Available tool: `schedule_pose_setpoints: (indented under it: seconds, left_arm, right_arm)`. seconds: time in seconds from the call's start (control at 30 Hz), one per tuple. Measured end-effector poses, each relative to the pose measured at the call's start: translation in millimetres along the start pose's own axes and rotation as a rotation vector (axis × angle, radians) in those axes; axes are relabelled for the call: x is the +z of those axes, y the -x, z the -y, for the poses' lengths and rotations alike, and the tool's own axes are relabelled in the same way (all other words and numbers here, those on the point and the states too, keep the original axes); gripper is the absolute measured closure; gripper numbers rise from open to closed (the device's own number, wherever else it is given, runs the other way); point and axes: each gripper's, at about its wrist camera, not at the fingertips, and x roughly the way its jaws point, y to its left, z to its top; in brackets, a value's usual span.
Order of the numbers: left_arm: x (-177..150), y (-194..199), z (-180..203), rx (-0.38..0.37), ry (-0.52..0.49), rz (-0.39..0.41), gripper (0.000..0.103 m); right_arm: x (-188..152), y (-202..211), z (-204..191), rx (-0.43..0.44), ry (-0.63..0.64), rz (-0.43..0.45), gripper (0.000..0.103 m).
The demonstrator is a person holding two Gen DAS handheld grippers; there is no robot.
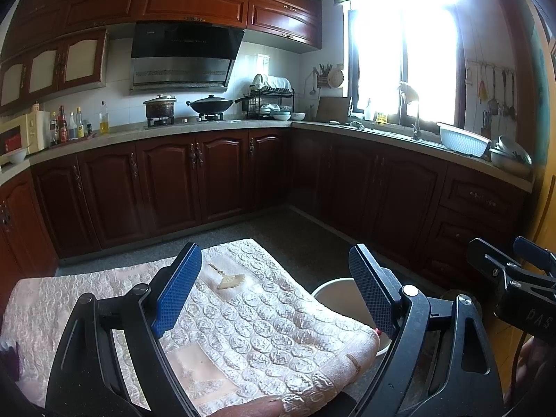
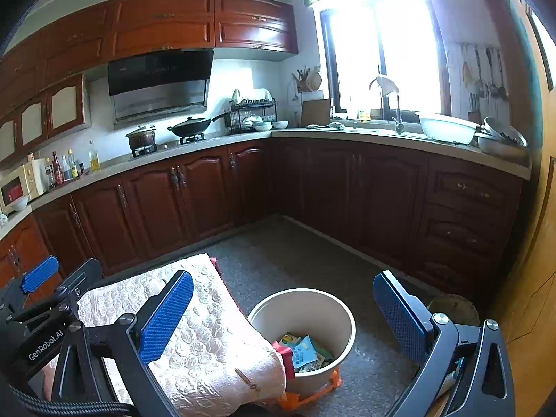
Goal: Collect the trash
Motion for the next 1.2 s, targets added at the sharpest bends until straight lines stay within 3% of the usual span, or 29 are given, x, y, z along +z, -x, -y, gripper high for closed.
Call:
schedule_pose_setpoints:
  seconds: [1.2]
  left_arm:
    - [-5.7, -8.8, -1.3, -0.001, -0.011, -0.020, 0.017]
  right_arm:
    - [-1.6, -7.6, 1.0, 0.001, -0.006, -0.029, 0.000]
